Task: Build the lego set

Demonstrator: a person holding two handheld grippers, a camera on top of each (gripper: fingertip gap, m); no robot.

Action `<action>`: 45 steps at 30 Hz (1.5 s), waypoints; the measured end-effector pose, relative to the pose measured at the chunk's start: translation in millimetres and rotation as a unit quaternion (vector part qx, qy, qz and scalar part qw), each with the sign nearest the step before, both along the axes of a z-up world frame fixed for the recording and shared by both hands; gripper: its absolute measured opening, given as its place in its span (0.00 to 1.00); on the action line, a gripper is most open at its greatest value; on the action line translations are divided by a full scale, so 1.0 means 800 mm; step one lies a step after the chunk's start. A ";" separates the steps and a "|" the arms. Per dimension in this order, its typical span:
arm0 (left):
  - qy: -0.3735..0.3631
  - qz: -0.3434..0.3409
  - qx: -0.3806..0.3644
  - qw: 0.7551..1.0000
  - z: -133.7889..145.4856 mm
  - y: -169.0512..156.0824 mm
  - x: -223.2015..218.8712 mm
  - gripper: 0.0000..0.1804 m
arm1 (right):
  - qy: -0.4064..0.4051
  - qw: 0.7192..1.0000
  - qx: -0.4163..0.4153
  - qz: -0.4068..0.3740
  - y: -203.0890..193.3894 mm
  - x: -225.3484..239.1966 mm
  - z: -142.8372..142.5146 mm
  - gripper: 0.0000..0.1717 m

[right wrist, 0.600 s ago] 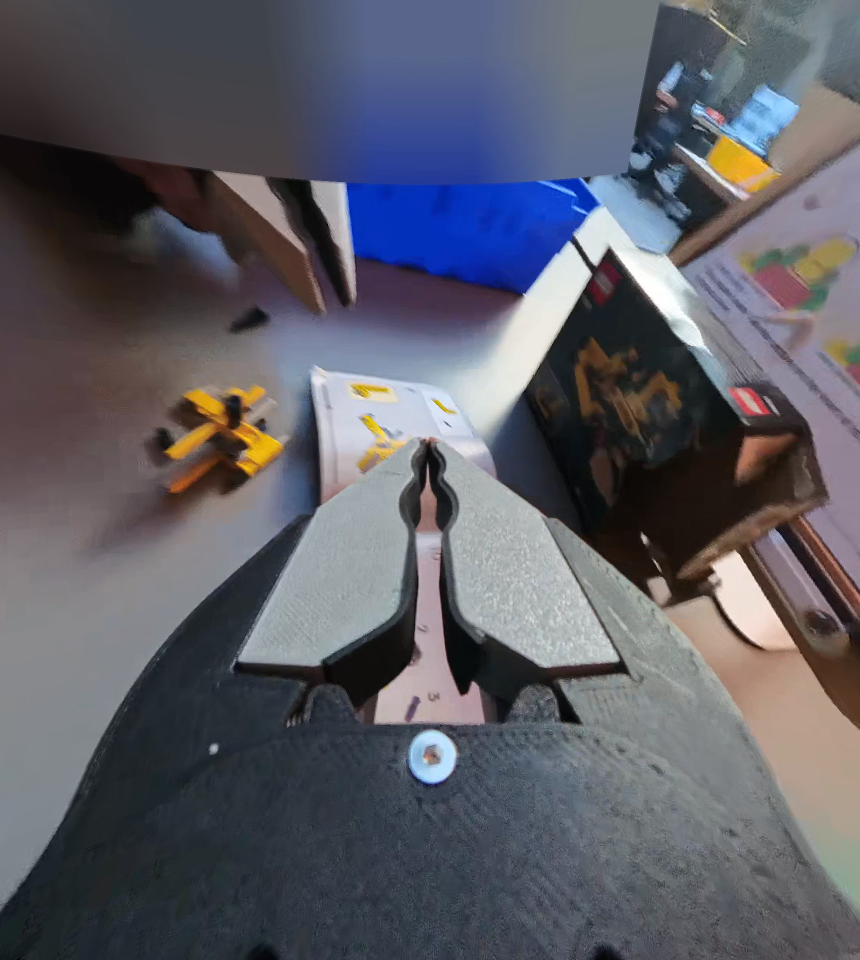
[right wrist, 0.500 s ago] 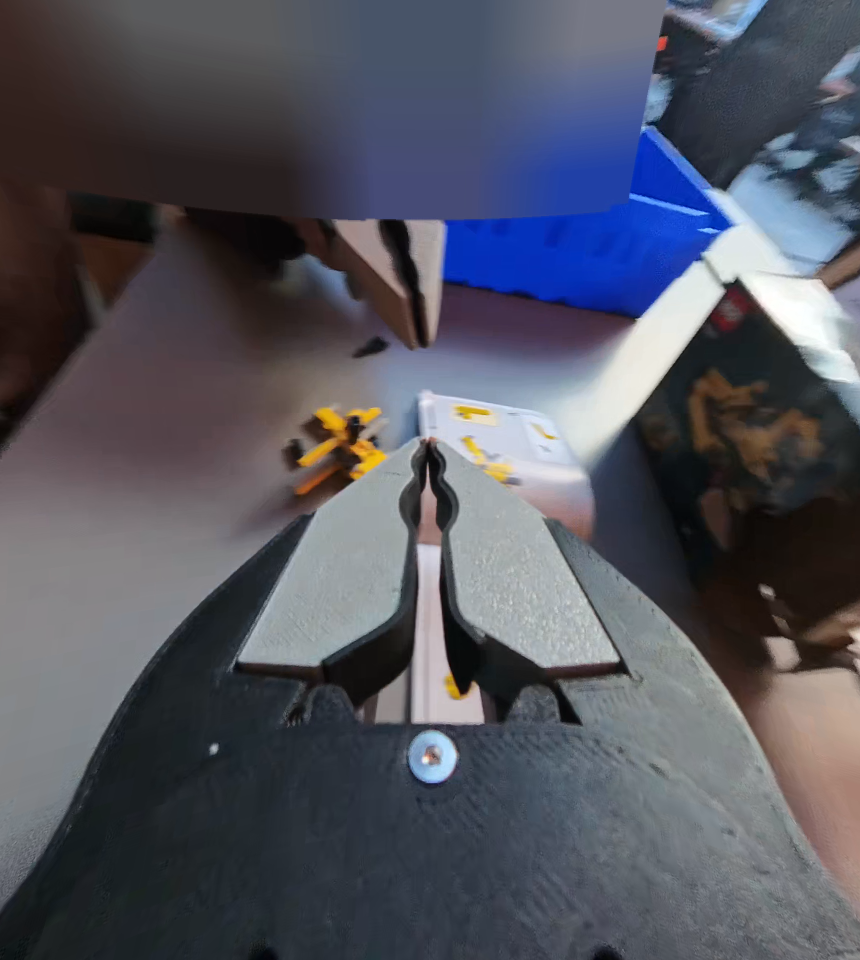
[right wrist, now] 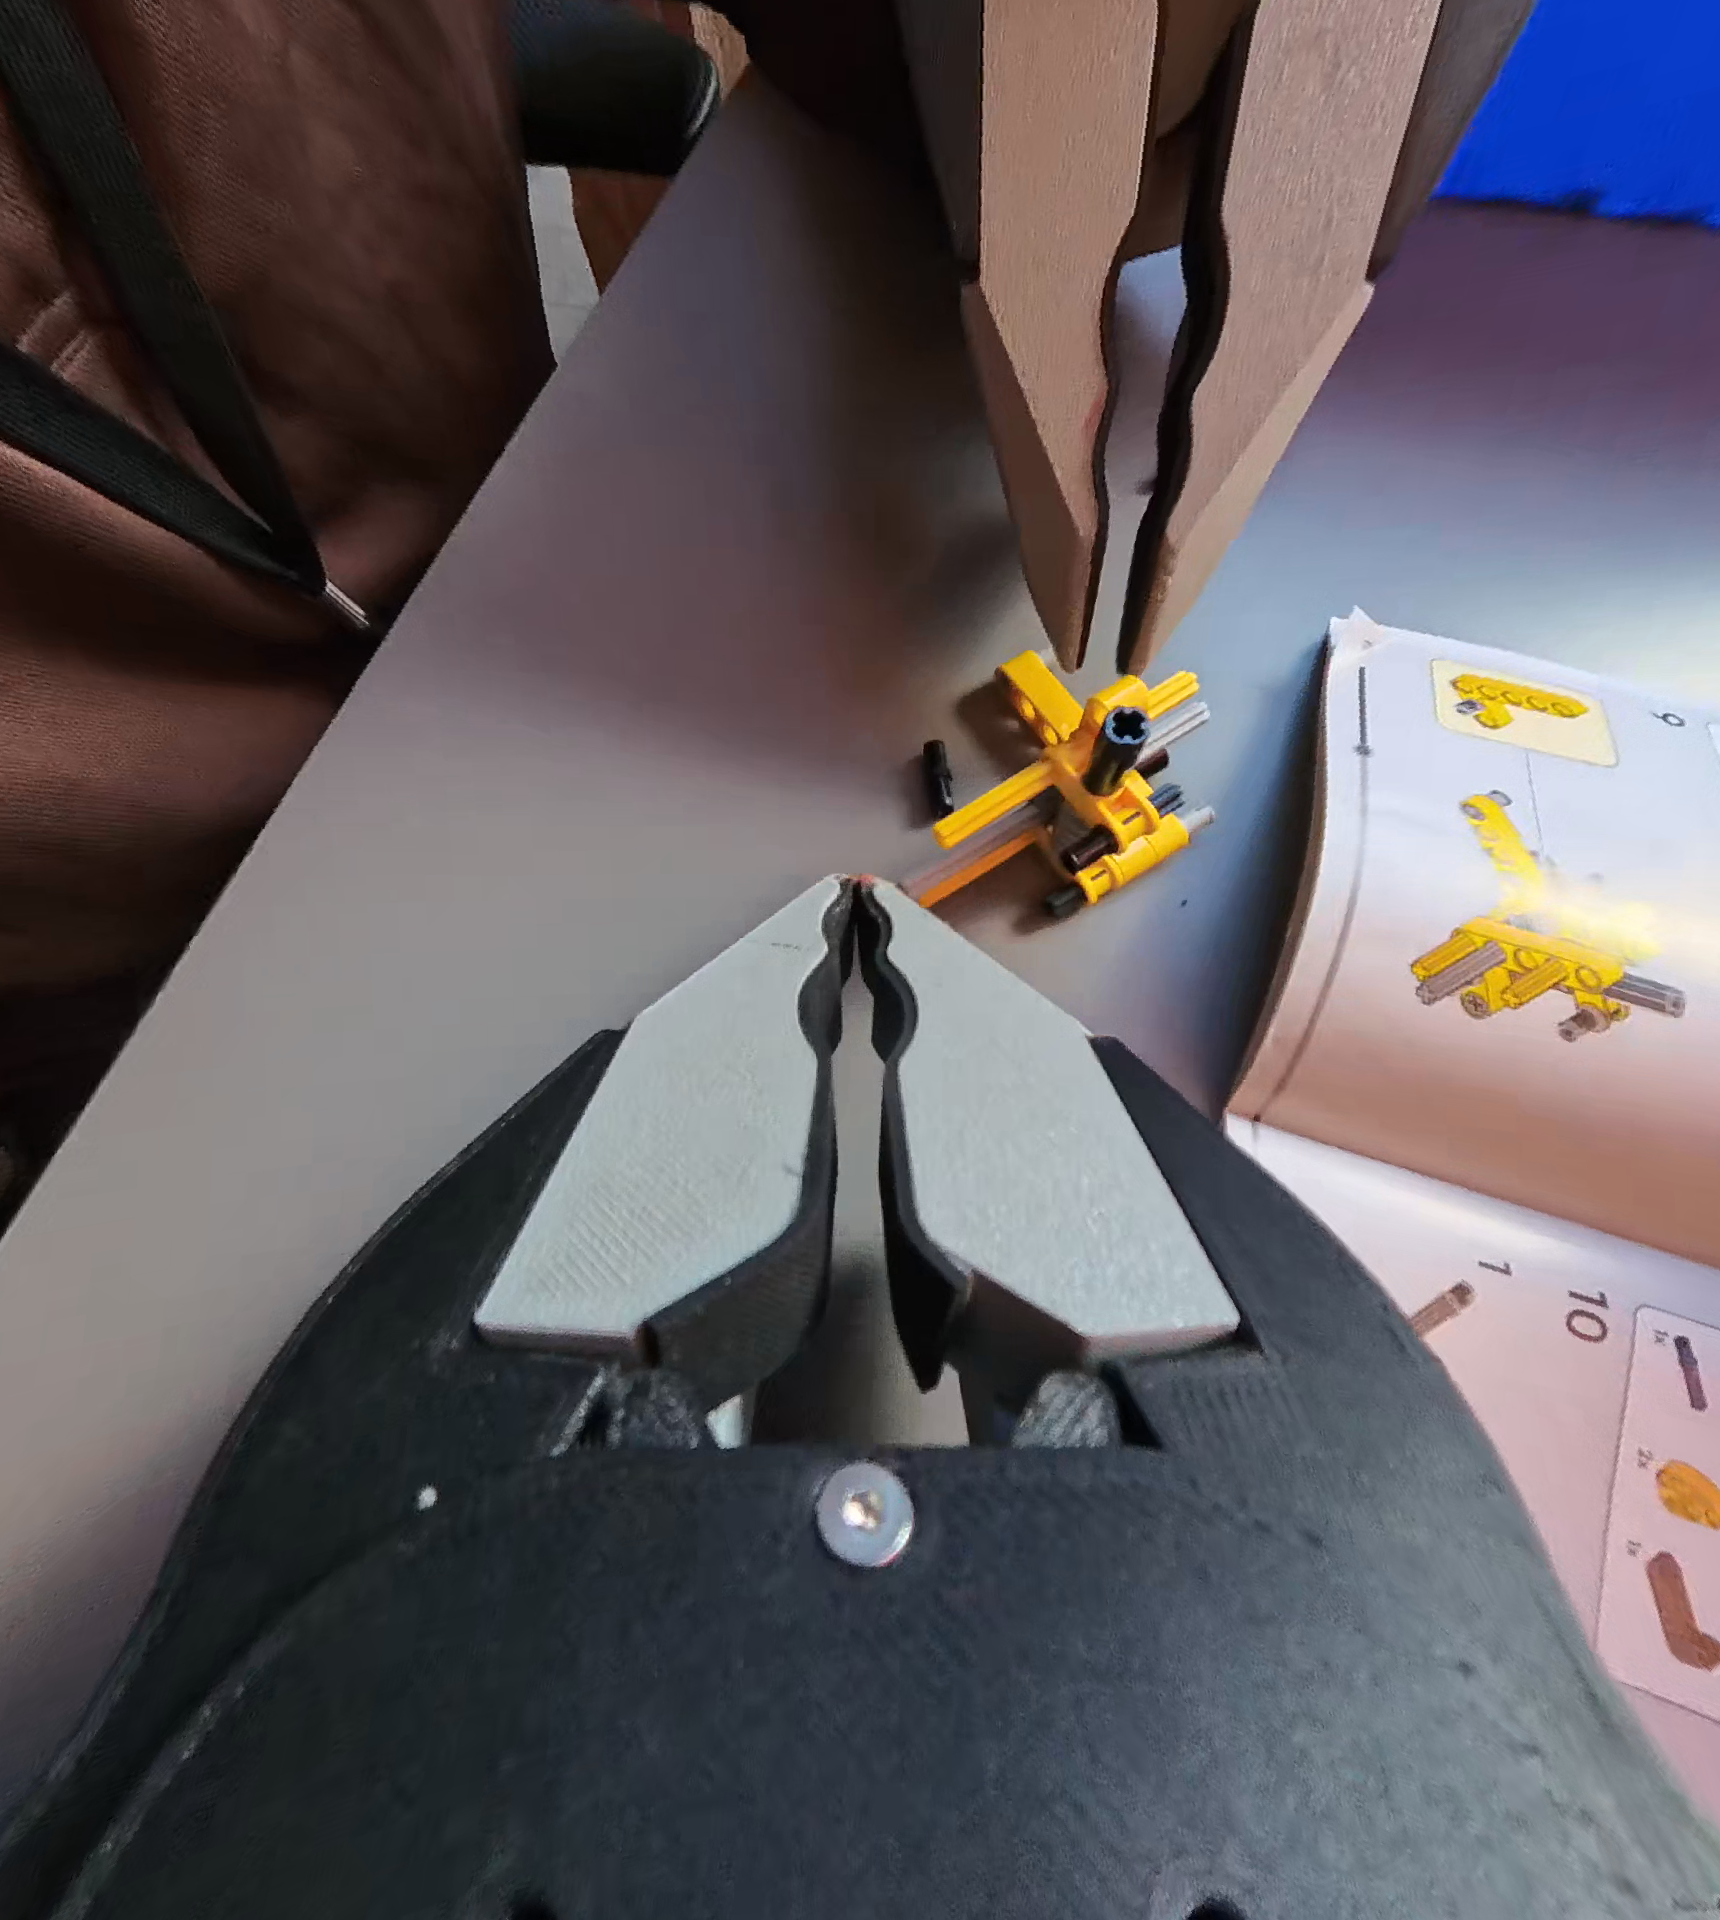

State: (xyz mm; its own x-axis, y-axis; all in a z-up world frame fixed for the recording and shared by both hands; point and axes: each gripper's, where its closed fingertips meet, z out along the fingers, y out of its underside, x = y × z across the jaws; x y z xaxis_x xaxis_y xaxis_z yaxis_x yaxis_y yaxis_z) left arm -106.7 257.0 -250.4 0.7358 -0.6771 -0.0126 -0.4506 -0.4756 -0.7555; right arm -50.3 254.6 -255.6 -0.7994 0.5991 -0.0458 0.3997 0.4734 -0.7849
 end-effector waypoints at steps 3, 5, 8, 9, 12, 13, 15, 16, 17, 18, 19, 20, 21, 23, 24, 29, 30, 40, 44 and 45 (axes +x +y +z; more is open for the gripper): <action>0.001 -0.010 0.001 1.000 0.000 -0.003 0.004 0.02 | -0.004 1.000 -0.003 0.003 -0.002 0.001 0.000 0.00; 0.004 -0.015 0.003 1.000 -0.001 -0.004 0.006 0.02 | -0.008 1.000 0.000 0.002 -0.002 0.000 -0.002 0.00; 0.012 -0.020 0.004 1.000 -0.004 -0.004 0.008 0.02 | -0.008 1.000 0.000 -0.001 -0.002 -0.001 -0.002 0.00; 0.013 -0.021 0.004 1.000 -0.004 -0.005 0.009 0.02 | -0.008 1.000 0.001 -0.001 -0.002 -0.001 -0.002 0.00; 0.016 -0.024 0.003 1.000 -0.007 -0.005 0.010 0.02 | -0.010 1.000 0.004 -0.002 -0.002 -0.002 -0.004 0.00; 0.017 -0.024 0.002 1.000 -0.008 -0.005 0.010 0.02 | -0.011 1.000 0.006 -0.003 -0.001 -0.002 -0.005 0.00; 0.019 -0.023 0.001 1.000 -0.009 -0.005 0.010 0.02 | -0.013 1.000 0.009 -0.006 -0.001 -0.003 -0.006 0.00; 0.021 -0.023 0.000 1.000 -0.011 -0.005 0.010 0.02 | -0.014 1.000 0.011 -0.007 -0.001 -0.003 -0.007 0.00; 0.022 -0.023 0.000 0.999 -0.012 -0.004 0.010 0.02 | -0.014 1.000 0.013 -0.009 0.000 -0.004 -0.008 0.00; 0.022 -0.023 0.002 1.000 -0.011 -0.004 0.010 0.02 | -0.014 1.000 0.013 -0.009 0.000 -0.004 -0.008 0.00; 0.022 -0.021 0.003 1.000 -0.011 -0.004 0.010 0.02 | -0.014 1.000 0.014 -0.011 0.000 -0.005 -0.008 0.00; 0.022 -0.019 0.004 1.000 -0.011 -0.003 0.010 0.02 | -0.014 1.000 0.013 -0.013 0.001 -0.005 -0.008 0.00; 0.021 -0.018 0.005 1.000 -0.012 -0.002 0.010 0.01 | -0.015 1.000 0.013 -0.013 0.001 -0.006 -0.008 0.00; 0.021 -0.016 0.006 1.000 -0.012 -0.001 0.009 0.00 | -0.016 1.000 0.013 -0.013 0.001 -0.006 -0.008 0.00; 0.021 -0.016 0.007 1.000 -0.012 -0.001 0.009 0.00 | -0.017 1.000 0.014 -0.013 0.001 -0.006 -0.009 0.00; 0.018 -0.016 0.007 1.000 -0.012 -0.001 0.010 0.00 | -0.020 1.000 0.015 -0.014 0.001 -0.006 -0.010 0.00; 0.018 -0.015 0.007 1.000 -0.012 -0.001 0.010 0.00 | -0.021 1.000 0.014 -0.015 0.001 -0.007 -0.010 0.00; 0.029 -0.023 -0.010 0.999 -0.020 -0.004 0.012 0.00 | -0.020 0.999 0.012 -0.023 0.003 -0.011 -0.009 0.00; 0.016 -0.027 -0.018 0.999 -0.019 -0.006 0.013 0.00 | -0.021 1.000 0.007 -0.019 0.002 -0.009 -0.008 0.00; 0.014 -0.025 -0.017 0.999 -0.018 -0.006 0.012 0.00 | -0.022 1.000 0.008 -0.019 0.002 -0.009 -0.008 0.00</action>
